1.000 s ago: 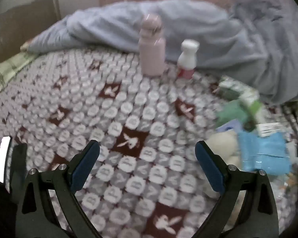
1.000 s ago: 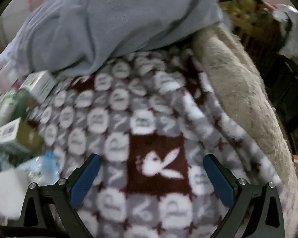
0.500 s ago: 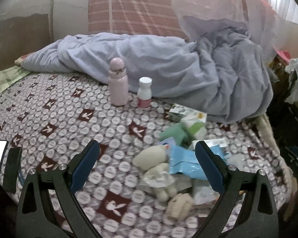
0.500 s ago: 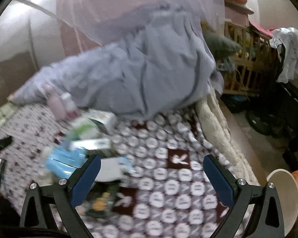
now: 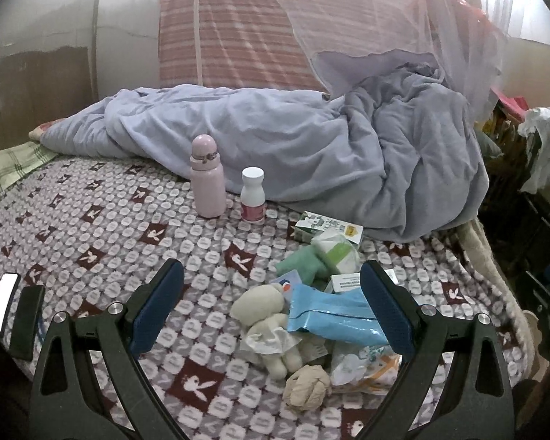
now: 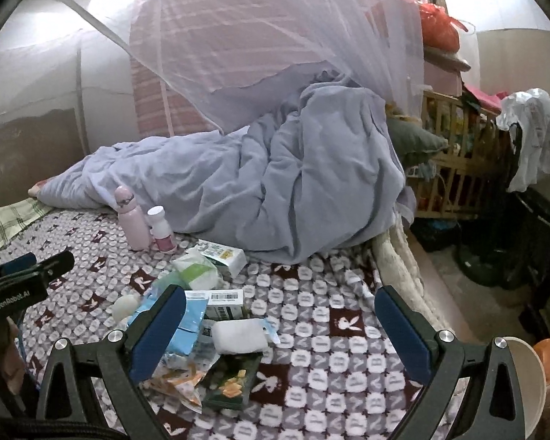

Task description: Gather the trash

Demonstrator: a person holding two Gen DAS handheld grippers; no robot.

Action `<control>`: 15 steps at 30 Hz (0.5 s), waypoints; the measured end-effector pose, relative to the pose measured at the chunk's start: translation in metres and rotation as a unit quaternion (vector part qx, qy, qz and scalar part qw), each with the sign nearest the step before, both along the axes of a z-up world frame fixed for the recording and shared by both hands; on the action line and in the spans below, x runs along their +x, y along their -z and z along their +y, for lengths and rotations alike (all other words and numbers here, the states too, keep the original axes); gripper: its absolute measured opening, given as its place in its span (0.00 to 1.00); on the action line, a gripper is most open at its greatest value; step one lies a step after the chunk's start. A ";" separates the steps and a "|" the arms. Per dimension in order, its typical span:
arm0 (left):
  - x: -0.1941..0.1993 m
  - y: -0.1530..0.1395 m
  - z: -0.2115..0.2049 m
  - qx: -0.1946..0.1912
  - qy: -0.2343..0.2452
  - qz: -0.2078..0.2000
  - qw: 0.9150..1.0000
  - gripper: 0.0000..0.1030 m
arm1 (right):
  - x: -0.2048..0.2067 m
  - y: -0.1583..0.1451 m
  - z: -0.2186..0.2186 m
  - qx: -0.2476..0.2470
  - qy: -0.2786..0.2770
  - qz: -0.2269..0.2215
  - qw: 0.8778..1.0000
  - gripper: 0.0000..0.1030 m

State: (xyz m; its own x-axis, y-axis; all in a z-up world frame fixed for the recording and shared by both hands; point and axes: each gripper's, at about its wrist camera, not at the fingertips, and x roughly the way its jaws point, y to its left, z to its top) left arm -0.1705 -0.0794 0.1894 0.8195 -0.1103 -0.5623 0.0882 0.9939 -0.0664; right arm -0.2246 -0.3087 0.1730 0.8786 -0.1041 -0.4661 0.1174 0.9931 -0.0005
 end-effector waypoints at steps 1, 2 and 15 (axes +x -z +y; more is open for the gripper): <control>0.001 0.000 0.000 0.000 -0.001 0.000 1.000 0.94 | 0.000 0.001 0.000 0.002 0.000 0.000 1.000 0.99; 0.001 0.000 0.000 -0.001 -0.001 0.001 1.000 0.94 | 0.001 0.002 -0.001 0.007 0.000 0.001 1.000 0.99; -0.007 0.006 -0.007 0.009 0.008 -0.004 1.000 0.94 | 0.002 0.004 0.005 -0.001 0.008 0.002 1.000 0.99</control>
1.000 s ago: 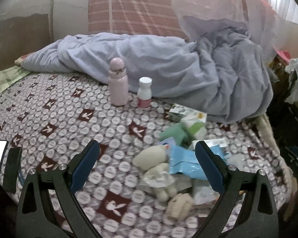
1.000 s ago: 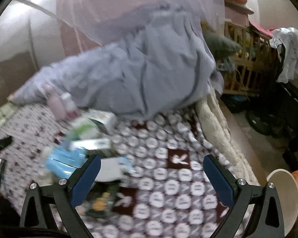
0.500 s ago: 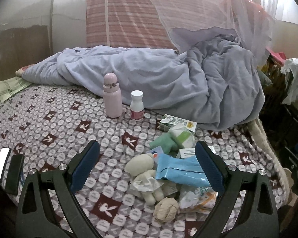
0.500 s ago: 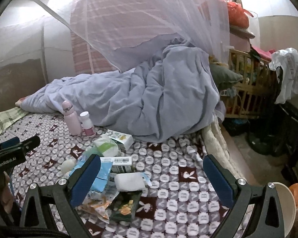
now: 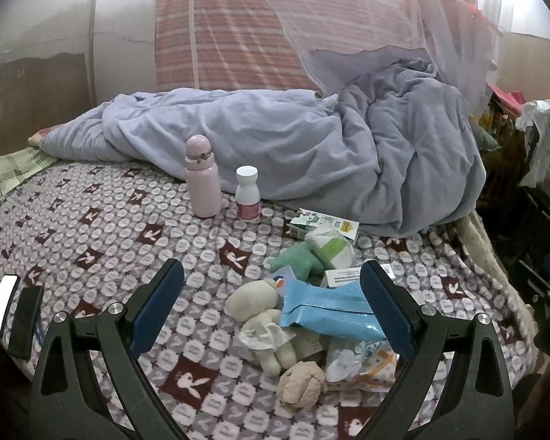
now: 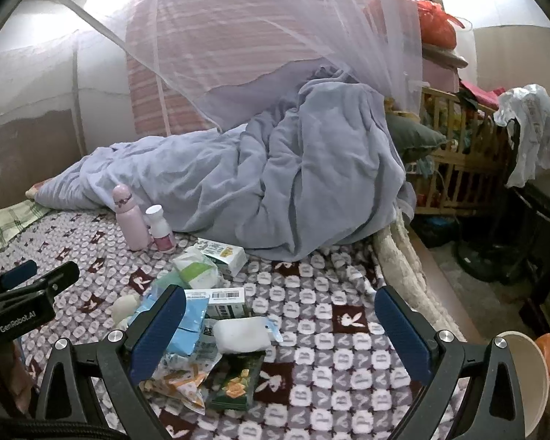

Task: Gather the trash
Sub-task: 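Move the right tool toward the white foam block on the pile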

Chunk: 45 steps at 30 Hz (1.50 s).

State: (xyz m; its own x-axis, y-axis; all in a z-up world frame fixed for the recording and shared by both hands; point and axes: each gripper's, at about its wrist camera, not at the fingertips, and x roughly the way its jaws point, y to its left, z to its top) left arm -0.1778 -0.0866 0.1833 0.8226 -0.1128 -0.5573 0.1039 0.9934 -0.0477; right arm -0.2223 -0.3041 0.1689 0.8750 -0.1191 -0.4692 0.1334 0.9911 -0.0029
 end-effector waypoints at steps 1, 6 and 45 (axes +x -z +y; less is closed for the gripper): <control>0.000 0.000 0.000 0.000 0.000 0.000 1.000 0.94 | 0.000 0.000 0.000 -0.001 0.000 -0.001 1.000 0.99; -0.001 0.000 0.000 -0.002 0.000 -0.001 1.000 0.94 | 0.000 -0.001 -0.001 0.005 -0.001 0.001 1.000 0.99; -0.005 0.005 -0.011 0.001 0.011 0.005 1.000 0.94 | -0.002 -0.002 0.000 -0.006 -0.006 -0.003 1.000 0.99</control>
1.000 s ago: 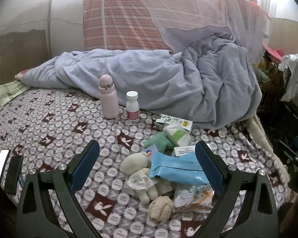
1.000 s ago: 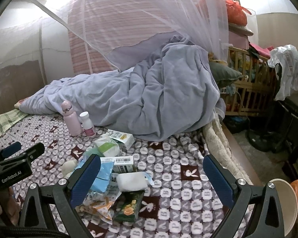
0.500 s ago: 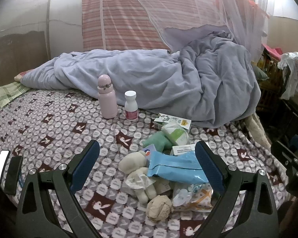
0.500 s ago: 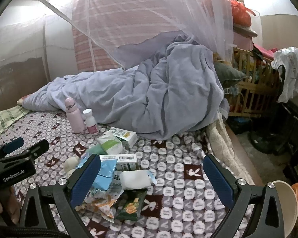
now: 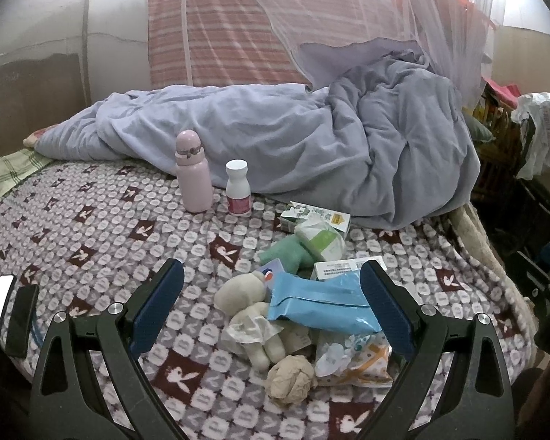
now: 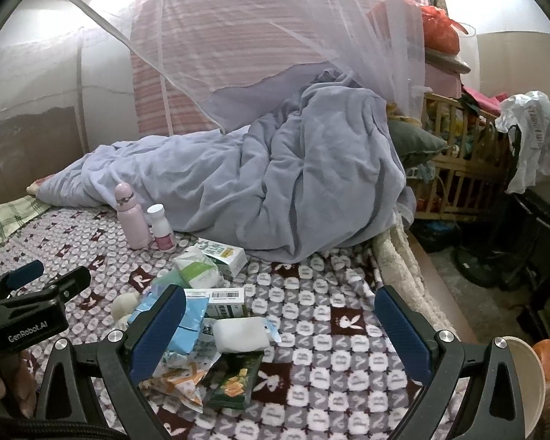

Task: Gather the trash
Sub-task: 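Move the right tool toward the white foam block on the pile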

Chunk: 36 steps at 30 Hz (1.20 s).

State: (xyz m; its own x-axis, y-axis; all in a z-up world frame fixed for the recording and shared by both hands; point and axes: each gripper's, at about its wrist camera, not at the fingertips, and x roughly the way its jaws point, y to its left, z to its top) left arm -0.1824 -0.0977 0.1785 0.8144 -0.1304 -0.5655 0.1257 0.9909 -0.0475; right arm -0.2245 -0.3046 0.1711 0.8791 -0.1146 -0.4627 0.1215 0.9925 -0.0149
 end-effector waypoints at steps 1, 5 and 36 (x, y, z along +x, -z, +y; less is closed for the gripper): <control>0.001 0.000 0.000 0.000 0.000 0.000 1.000 0.94 | 0.001 0.000 0.000 0.002 -0.001 0.000 1.000 0.99; 0.000 0.000 0.001 0.000 0.001 0.000 1.000 0.94 | 0.001 0.001 -0.001 0.005 -0.001 0.003 1.000 0.99; 0.014 0.014 0.025 0.006 -0.006 0.026 1.000 0.94 | 0.013 0.019 -0.013 0.010 -0.007 0.043 0.999 0.99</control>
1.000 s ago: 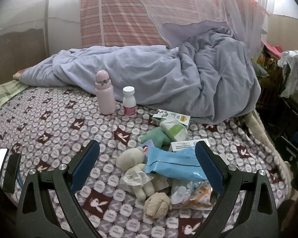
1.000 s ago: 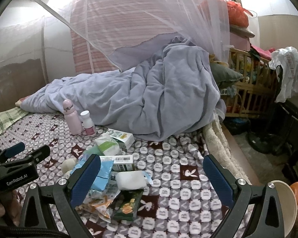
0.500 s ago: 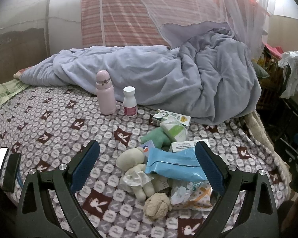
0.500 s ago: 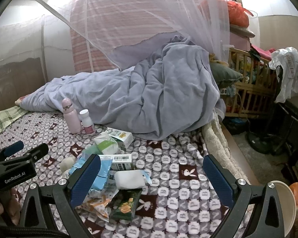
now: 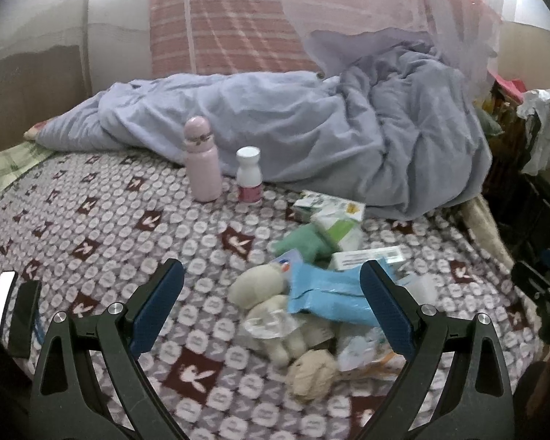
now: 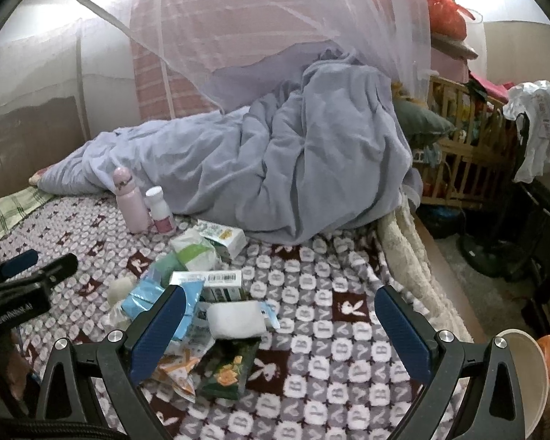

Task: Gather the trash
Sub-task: 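Move the right tool toward the white foam block on the pile, then grasp the white foam block with the right tool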

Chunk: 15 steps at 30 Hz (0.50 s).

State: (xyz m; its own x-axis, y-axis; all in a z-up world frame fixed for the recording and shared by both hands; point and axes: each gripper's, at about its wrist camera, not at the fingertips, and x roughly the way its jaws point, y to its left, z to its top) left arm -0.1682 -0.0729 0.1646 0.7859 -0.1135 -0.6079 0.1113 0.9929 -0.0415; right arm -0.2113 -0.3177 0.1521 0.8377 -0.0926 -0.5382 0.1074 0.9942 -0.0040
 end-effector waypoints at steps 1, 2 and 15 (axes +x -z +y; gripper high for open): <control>0.002 0.002 0.004 0.001 -0.001 0.004 1.000 0.94 | 0.001 0.003 -0.002 0.000 0.000 0.004 1.000 0.99; 0.003 0.005 0.008 0.001 -0.002 0.010 1.000 0.94 | 0.002 0.005 -0.003 0.001 0.000 0.008 1.000 0.99; -0.004 0.041 0.028 0.030 0.068 0.075 0.994 0.94 | 0.028 0.056 -0.018 0.038 -0.028 0.087 0.995 0.96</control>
